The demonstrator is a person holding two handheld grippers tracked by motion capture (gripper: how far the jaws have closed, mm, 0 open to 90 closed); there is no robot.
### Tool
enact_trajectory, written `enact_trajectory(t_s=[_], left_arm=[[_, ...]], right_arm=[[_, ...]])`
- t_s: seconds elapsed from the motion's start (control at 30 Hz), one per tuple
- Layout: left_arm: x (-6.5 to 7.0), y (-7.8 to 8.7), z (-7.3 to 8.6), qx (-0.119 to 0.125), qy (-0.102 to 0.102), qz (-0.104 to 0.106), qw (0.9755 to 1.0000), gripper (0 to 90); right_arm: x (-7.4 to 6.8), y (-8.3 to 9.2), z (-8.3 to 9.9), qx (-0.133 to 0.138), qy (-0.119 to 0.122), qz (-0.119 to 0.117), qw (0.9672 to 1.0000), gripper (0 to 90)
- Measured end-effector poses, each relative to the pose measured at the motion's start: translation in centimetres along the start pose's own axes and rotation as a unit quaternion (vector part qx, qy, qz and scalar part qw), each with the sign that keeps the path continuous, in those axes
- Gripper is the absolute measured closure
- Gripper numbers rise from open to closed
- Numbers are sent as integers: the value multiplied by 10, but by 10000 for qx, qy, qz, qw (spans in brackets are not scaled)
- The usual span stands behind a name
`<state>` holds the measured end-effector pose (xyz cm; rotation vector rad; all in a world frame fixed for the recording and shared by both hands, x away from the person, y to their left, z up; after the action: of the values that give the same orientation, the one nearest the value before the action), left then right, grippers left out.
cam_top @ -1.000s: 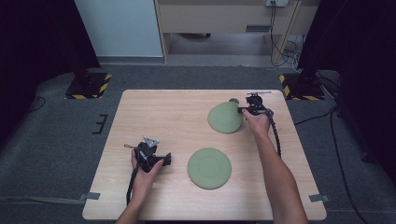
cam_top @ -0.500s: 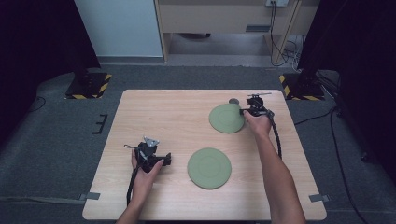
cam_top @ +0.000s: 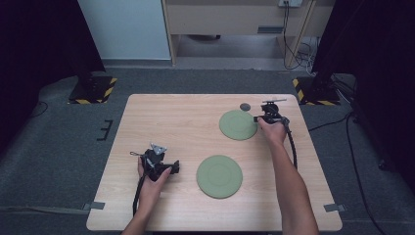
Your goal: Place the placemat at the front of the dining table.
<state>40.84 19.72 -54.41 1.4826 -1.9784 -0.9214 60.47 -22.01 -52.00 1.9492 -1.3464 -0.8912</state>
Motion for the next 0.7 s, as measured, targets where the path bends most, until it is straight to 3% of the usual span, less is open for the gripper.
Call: enact_trajectory(t_s=[0.27,0.53,0.7], left_arm=[[0,0,0,2,6,-4,10000,1],[0,0,0,1,7,-4,10000,1],[0,0,0,3,10,-5,10000,1]], right_arm=[[0,3,0,38,14,20,10000,762],[1,5,0,78,2,118,9999,620],[1,6,-1,139,-47,103,9998,583]])
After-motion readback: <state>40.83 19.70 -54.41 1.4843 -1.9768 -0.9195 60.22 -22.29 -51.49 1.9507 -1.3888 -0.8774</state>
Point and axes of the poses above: each handheld gripper's, and its own axes: y roughly backward along the jaws, z roughly out of its underside, x roughly to its right, the point moved 1 cm from there along -y, roughly forward along the jaws, and after that the axes turned 4 degrees about -x, right-handed, at the moved point
